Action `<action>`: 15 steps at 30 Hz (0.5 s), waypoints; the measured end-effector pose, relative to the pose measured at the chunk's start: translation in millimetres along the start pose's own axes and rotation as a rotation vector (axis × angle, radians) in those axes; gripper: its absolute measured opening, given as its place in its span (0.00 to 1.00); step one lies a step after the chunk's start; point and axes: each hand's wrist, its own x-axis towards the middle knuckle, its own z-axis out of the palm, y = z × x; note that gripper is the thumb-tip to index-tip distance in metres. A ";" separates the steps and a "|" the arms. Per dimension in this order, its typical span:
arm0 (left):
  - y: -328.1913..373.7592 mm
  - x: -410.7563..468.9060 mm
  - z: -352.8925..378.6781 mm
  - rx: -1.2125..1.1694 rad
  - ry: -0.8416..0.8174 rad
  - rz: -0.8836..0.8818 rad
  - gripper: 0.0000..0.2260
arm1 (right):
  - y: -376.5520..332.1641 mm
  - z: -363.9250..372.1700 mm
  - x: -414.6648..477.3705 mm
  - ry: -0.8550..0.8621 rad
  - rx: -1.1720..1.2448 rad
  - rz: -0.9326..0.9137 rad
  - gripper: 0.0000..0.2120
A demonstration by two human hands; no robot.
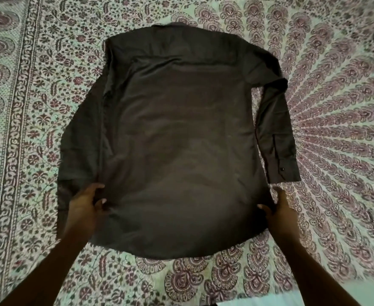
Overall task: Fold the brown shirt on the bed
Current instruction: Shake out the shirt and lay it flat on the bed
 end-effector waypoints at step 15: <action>54.1 -31.0 57.9 0.478 -0.070 0.331 0.42 | -39.2 40.3 -6.8 0.109 -0.435 -0.524 0.30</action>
